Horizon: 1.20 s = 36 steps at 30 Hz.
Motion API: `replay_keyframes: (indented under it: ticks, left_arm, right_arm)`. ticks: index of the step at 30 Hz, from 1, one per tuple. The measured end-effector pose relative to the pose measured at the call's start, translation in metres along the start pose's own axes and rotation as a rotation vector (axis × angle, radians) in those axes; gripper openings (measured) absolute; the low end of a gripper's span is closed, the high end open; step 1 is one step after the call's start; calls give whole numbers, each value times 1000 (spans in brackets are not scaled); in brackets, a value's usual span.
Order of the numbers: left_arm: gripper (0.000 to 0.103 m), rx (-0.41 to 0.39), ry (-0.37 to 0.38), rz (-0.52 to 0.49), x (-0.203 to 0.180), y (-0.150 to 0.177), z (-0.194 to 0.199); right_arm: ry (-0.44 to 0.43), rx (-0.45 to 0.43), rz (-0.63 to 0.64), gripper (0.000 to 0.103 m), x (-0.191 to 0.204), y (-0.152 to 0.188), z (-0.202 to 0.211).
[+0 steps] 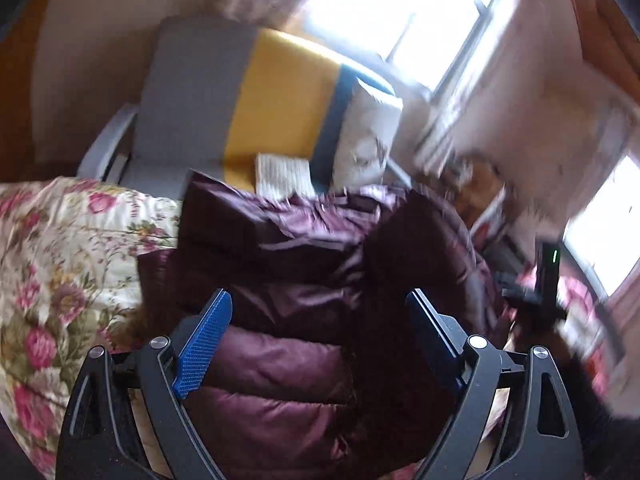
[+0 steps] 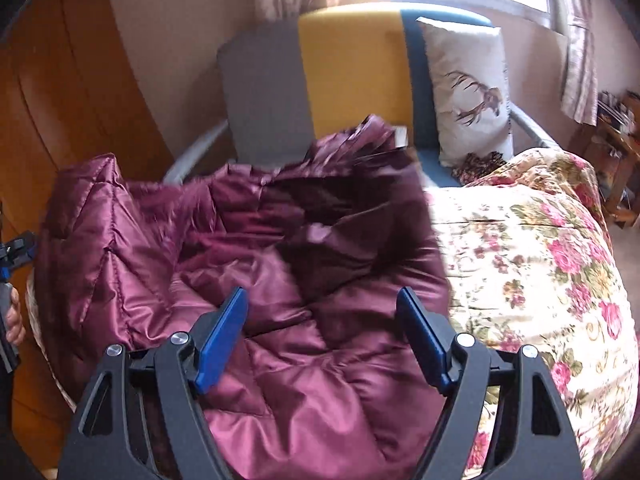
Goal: Fold large clothes
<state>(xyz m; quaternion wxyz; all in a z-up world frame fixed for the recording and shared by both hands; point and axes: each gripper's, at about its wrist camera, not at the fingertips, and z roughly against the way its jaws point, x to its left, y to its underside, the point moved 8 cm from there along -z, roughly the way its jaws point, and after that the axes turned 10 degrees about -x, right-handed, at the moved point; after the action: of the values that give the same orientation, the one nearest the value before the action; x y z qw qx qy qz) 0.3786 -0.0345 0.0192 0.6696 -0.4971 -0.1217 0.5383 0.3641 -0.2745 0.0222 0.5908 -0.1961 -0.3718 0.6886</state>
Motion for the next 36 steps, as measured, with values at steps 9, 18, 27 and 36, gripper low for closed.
replay_keyframes:
  ticks: [9, 18, 27, 36]
  left_arm:
    - [22, 173, -117, -162, 36, 57, -78]
    - [0, -66, -27, 77, 66, 20, -9]
    - [0, -57, -223, 180, 113, -5, -34]
    - [1, 13, -265, 178, 136, 37, -70]
  right_arm:
    - [6, 184, 75, 36, 0, 31, -64]
    - [-23, -22, 4, 9, -14, -13, 3]
    - [225, -104, -118, 8, -79, -30, -22]
    - [370, 12, 4, 11, -87, 28, -104]
